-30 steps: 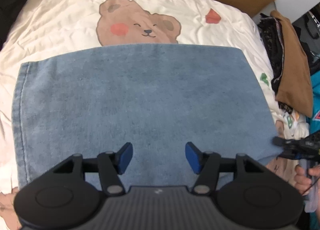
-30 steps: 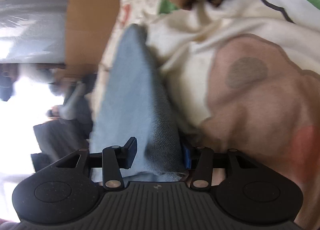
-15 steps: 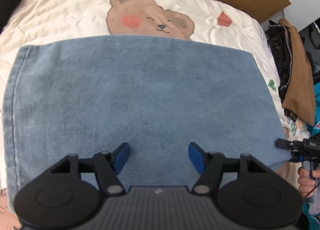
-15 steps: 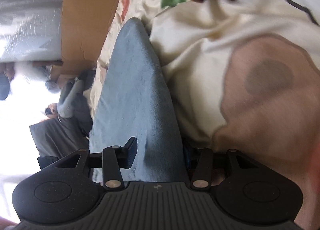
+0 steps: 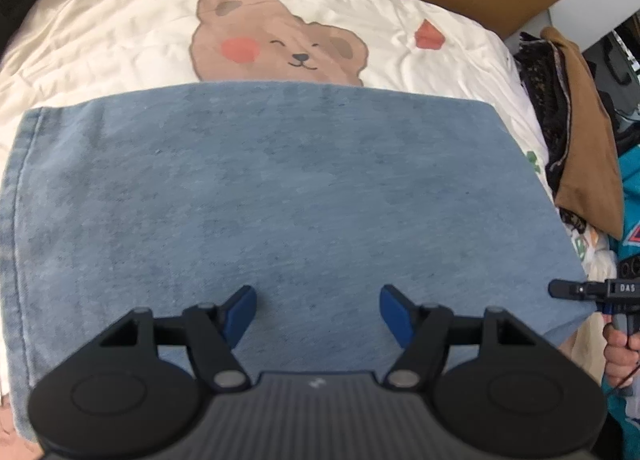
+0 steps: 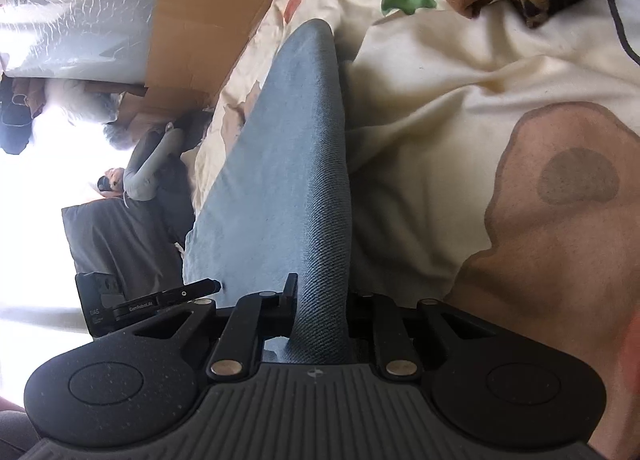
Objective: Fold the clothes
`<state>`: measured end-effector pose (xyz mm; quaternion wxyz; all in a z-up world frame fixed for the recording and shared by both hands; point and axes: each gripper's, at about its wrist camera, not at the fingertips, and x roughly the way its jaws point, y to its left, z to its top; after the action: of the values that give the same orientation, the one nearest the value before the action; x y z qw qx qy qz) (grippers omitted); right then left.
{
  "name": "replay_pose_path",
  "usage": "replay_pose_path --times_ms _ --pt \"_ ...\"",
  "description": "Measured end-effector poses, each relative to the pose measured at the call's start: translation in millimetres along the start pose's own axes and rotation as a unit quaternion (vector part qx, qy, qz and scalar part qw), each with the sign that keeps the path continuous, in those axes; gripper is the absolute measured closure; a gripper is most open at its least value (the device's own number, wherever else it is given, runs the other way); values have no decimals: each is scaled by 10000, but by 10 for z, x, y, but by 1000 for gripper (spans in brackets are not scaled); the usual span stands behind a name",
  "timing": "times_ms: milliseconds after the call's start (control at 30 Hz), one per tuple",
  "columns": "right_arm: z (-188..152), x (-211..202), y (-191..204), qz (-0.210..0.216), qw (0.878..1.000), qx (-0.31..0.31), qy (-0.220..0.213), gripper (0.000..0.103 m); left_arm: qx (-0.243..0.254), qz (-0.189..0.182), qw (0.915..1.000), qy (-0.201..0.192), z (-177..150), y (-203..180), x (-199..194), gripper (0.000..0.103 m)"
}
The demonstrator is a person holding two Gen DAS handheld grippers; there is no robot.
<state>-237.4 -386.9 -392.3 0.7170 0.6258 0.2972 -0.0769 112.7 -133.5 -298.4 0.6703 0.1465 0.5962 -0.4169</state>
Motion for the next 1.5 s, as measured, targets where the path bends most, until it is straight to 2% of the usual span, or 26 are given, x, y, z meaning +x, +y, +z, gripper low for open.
replay_pose_path --times_ms 200,300,500,533,700,867,933,1033,1100,1233,1500 --pt "19 -1 24 -63 9999 -77 26 89 105 -122 9998 90 12 -49 22 32" --pt "18 -18 49 -20 10000 -84 7 89 208 -231 9992 231 -30 -115 49 39" --pt "19 -10 39 -38 10000 -37 3 89 328 -397 9969 603 -138 -214 165 60" --pt "22 -7 43 -49 10000 -47 7 89 337 -392 9965 661 -161 -225 194 66" --pt "20 22 27 -105 9999 -9 12 89 504 -338 9947 827 -226 -306 290 74" --pt "35 52 11 -162 9998 18 67 87 485 -163 9931 1059 -261 -260 408 97" --pt "49 68 -2 -208 9997 53 94 86 406 -128 9931 1097 -257 -239 435 101" --pt "76 79 -26 -268 9996 115 70 83 511 -97 9928 1076 -264 -294 420 101" --pt "101 93 -34 -316 9994 133 44 79 429 -184 9936 1027 -269 -289 405 101" --pt "159 139 -22 -333 9994 109 -11 78 227 -212 9955 892 -265 -256 393 101" --pt "224 204 -41 -308 9994 124 -108 77 367 130 9979 513 -57 -236 394 100"
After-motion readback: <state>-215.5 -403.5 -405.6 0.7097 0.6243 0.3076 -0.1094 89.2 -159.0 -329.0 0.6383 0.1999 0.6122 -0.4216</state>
